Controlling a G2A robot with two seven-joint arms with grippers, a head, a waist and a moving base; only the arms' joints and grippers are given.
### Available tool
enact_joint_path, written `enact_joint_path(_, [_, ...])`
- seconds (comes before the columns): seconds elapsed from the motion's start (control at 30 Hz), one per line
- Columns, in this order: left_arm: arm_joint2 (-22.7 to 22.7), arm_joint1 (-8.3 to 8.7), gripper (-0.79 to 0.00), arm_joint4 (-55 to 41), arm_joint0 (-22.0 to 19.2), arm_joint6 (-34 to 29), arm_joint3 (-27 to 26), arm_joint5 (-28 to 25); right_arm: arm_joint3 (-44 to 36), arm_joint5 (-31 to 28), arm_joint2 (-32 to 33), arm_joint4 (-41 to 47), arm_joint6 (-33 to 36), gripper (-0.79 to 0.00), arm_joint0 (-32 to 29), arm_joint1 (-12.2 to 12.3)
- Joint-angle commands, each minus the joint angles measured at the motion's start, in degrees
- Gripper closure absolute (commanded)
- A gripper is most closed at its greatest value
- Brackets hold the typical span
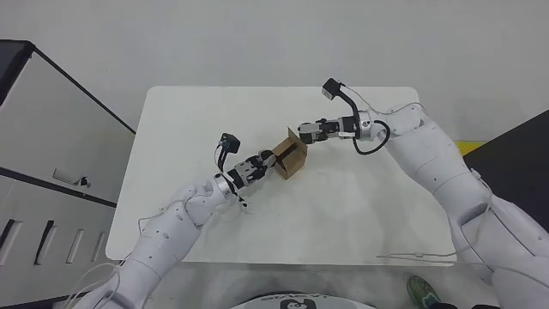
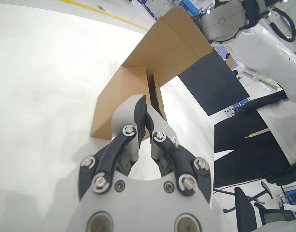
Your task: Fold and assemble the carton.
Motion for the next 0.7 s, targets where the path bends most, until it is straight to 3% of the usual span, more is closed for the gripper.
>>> enact_joint_path(0.0, [-0.01, -0.11, 0.0, 0.25, -0.12, 0.94, 0.16, 0.23, -0.18, 0.13, 0.14, -0.05, 0.13, -0.785, -0.18, 0.14])
enact_joint_path(0.5, [-2.16, 0.23, 0.0, -0.53, 1.57, 1.99, 2.53, -2.61, -2.87, -1.87, 3.58, -10.06, -2.67, -0.785, 0.58, 2.3])
enact_joint_path(0.53, [-2.3, 0.23, -0.256, -0.43, 1.5, 2.08, 2.31, -2.22, -2.73, -1.84, 3.99, -11.0, -4.06, -0.785, 0.76, 2.4])
enact_joint_path(0.57, [-2.5, 0.25, -0.696, -0.26, 1.43, 2.36, 2.18, -1.77, -2.73, -1.84, 3.99, -11.0, -4.06, -0.785, 0.76, 2.4])
enact_joint_path(0.67, [-2.5, 0.25, -0.696, -0.26, 1.43, 2.36, 2.18, -1.77, -2.73, -1.84, 3.99, -11.0, -4.06, -0.785, 0.76, 2.4])
